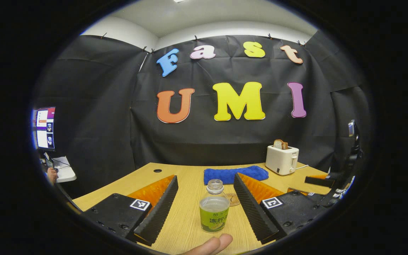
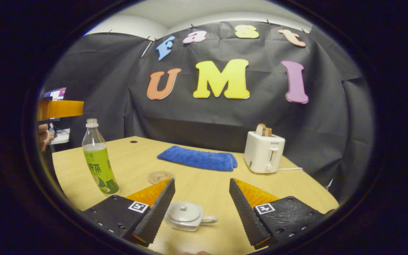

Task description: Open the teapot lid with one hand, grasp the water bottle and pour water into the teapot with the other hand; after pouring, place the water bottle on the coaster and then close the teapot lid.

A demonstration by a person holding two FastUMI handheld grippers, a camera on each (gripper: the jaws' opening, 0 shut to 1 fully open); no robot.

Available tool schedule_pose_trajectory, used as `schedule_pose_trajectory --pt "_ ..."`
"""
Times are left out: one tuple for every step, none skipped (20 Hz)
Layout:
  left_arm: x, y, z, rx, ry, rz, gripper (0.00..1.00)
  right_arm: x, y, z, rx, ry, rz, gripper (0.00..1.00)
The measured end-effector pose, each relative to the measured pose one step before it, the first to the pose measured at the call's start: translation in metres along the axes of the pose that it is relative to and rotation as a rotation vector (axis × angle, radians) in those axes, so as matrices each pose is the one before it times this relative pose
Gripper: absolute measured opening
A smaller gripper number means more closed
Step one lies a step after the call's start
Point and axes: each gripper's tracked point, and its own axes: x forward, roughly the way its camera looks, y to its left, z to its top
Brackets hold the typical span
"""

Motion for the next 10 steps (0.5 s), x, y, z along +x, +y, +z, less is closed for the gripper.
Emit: schedule_pose_trajectory --pt "0.00041 0.00069 -0.00025 0.00003 0.00205 -0.00185 0.99 0.00215 0.00227 -0.00270 0.01245 0.00724 0.00672 0.92" --pt "-0.00062 0.00052 -0.00192 0.00001 0.00266 -0.00124 0.99 0.00199 0.00143 -0.00190 0.01174 0.00625 0.00656 0.82" --pt "0.00010 -0.00036 0.00040 0.00016 0.00222 -0.00031 0.99 0.00066 0.00241 -0.00501 0.00910 0.00748 0.00978 0.77" --pt "0.00113 0.00149 -0.00071 -0.00093 0.00216 0.00022 0.99 0.00163 0.00552 -0.00393 -0.00242 0.01139 0.01438 0.72" --pt "0.00111 0.00032 0.00001 -0.00110 0.00250 -0.00039 0.99 0.00142 0.00396 -0.00304 -0.01298 0.00918 0.00926 0.58" --pt "-0.00071 -0.00074 -0.00009 -0.00052 -0.00058 -0.00115 0.99 0.00079 0.00326 -0.00375 -0.01181 0.00921 0.00863 0.51" --pt "-0.00034 0.00032 -0.00016 0.00054 -0.00069 0.00032 0.99 0.00161 -0.00151 -0.00580 0.00070 0.01840 0.00246 0.38" --pt "-0.00063 -0.00076 0.00079 0.00094 -0.00211 -0.00080 0.99 0.00111 0.00348 -0.00232 0.01625 0.00680 0.02176 0.36" --pt "-0.00003 -0.00146 0.00050 -0.00105 -0.00296 -0.00488 0.99 0.00004 0.00008 0.00172 0.01254 -0.00594 0.00929 0.22" --pt "-0.00034 -0.00172 0.00100 -0.00175 -0.00376 -0.00804 0.98 -0.00021 0.00065 0.00106 -0.00089 0.00012 0.01554 0.17"
